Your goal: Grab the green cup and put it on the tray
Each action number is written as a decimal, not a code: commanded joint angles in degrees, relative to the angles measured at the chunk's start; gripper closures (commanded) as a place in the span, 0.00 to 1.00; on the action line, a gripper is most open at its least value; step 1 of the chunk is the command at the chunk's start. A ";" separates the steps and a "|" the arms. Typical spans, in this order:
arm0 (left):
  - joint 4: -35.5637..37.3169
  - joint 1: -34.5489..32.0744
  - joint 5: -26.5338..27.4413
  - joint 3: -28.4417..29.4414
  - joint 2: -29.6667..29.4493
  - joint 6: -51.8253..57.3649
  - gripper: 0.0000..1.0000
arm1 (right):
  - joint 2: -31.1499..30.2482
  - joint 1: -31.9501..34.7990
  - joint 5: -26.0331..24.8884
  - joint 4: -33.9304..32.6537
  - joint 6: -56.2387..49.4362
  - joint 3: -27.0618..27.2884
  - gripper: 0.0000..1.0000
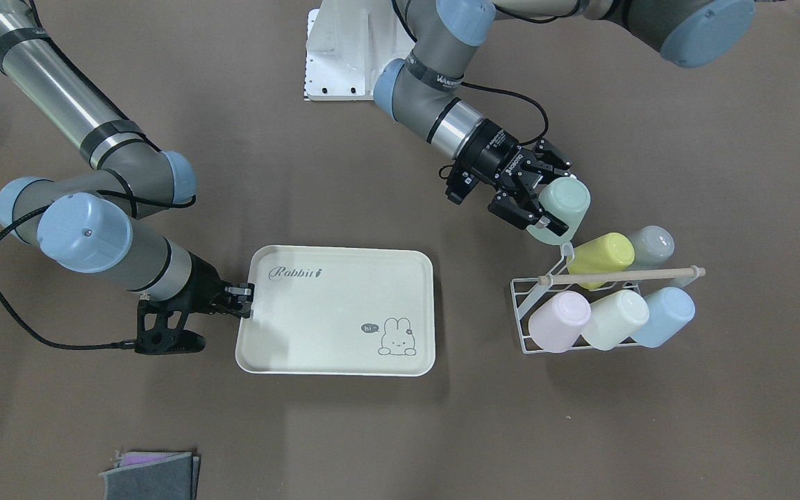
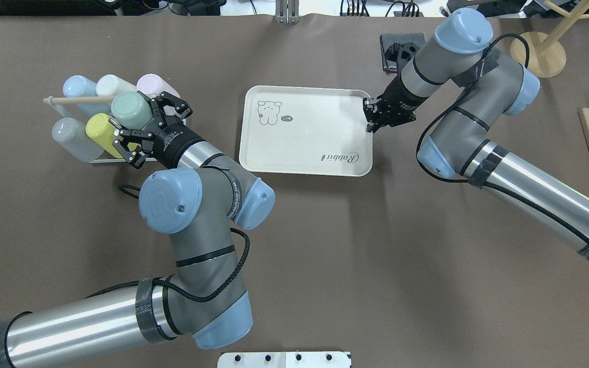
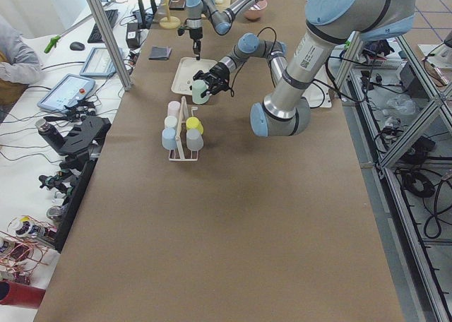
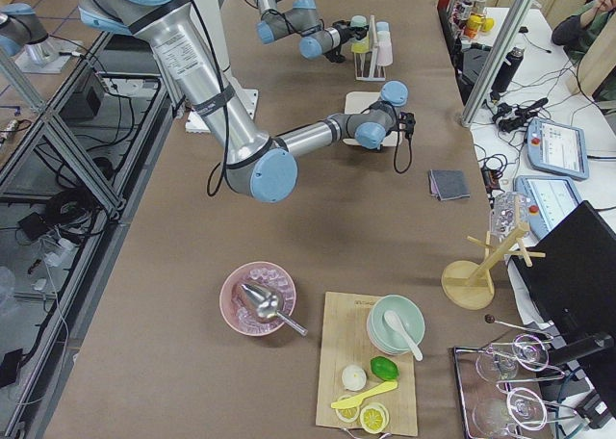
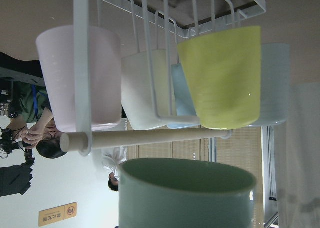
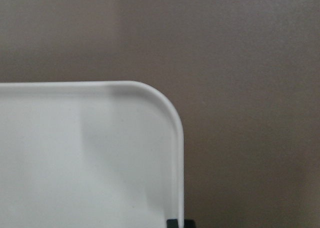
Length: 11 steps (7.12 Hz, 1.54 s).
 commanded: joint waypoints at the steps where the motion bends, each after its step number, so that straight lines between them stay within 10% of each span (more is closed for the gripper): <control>1: -1.94 0.38 -4.39 -4.56 0.10 -13.85 0.73 | 0.71 -2.08 -1.20 3.96 -1.07 -1.24 1.00; 5: -11.01 0.38 -21.03 -6.33 -0.34 -42.59 0.70 | 0.62 -3.24 -2.96 7.25 -1.34 -3.89 1.00; 7: -16.77 0.30 -22.15 -7.38 -0.25 -44.87 0.80 | 0.79 -3.06 -2.44 6.81 -0.29 -3.37 0.01; 11: -32.26 0.91 -21.54 -3.27 -0.42 -60.07 0.98 | -5.94 4.81 -1.12 -2.51 -1.33 9.39 0.00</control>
